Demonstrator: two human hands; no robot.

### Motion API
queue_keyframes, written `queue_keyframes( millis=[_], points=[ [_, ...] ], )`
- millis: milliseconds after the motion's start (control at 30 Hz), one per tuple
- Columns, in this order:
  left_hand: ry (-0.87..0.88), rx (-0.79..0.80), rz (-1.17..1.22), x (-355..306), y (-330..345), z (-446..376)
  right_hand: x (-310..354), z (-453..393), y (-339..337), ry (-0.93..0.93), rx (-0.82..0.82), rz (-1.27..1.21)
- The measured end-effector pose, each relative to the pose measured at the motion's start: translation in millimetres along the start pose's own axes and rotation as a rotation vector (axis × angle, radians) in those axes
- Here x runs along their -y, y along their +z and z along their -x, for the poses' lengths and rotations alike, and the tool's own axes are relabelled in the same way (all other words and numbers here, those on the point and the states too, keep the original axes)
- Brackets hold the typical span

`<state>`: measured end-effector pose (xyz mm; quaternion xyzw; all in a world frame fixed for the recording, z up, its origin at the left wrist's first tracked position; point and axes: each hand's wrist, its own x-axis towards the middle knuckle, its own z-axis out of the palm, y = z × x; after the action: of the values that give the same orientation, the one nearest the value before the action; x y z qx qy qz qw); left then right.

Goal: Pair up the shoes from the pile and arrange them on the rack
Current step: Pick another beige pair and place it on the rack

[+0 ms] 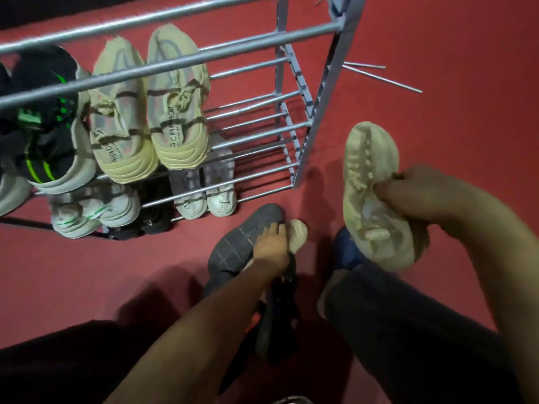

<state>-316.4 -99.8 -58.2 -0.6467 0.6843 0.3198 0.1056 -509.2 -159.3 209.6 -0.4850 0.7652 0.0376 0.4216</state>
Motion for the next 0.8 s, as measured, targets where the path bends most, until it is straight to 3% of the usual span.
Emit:
queue_keyframes(
  millis=[67,167,267,400,667,800],
  points=[
    [0.044,0.045,0.054,-11,5,-24,0,-10,1,0.013,0.011,-0.033],
    [-0.024,0.075,0.174,-18,13,-46,-5,-15,2,0.016,0.11,-0.073],
    [-0.032,0.065,-0.067,-24,9,-54,-6,-14,-2,0.01,0.153,-0.083],
    [0.064,0.099,-0.148,-25,21,-52,-1,-15,3,0.03,0.147,-0.119],
    [-0.051,-0.042,0.119,24,-31,44,29,0,47,-0.048,0.108,-0.191],
    [-0.087,-0.147,0.303,61,-96,118,40,30,70,-0.017,0.261,-0.164]
  ],
)
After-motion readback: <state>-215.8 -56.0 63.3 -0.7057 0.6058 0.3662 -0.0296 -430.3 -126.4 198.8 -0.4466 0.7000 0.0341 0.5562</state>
